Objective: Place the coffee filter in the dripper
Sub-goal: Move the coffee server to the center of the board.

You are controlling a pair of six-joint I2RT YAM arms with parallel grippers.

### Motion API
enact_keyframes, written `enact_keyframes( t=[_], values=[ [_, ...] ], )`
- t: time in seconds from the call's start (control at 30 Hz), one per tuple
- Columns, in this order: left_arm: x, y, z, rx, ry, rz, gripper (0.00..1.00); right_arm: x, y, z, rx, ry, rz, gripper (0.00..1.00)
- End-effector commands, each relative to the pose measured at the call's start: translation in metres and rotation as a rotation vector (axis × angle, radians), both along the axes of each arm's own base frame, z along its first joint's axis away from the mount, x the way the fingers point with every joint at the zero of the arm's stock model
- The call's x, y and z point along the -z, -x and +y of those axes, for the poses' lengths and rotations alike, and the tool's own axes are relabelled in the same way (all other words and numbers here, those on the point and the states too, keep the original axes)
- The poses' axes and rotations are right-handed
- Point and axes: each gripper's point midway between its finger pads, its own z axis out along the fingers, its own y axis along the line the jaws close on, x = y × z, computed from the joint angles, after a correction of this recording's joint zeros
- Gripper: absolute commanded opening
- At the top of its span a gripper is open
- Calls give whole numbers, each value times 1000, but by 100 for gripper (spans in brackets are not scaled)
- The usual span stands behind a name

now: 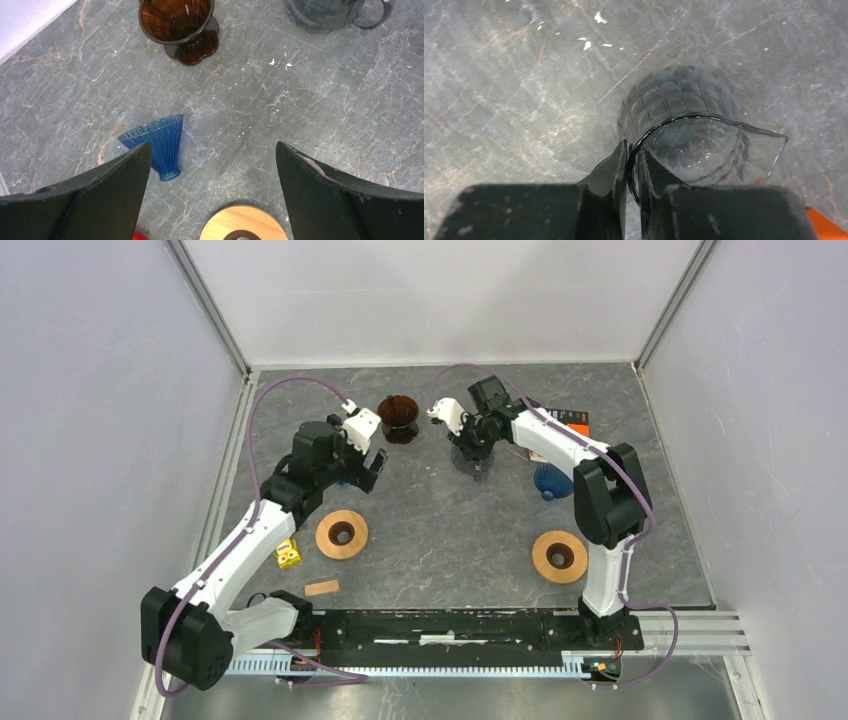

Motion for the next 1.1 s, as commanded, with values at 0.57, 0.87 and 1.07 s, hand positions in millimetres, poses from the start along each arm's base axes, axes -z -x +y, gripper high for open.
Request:
enact_keyframes(
  t=[0.57, 0.87, 1.07],
  values=[
    [-29, -50, 54, -329, 137, -24, 100, -1, 166, 41, -379, 15, -5, 1],
    [-30, -46, 51, -288, 130, -32, 100, -7, 161, 46, -372, 47, -59, 30],
    [-30, -44, 53, -270, 99, -48, 100, -32, 159, 43, -372, 46, -100, 79]
  ],
)
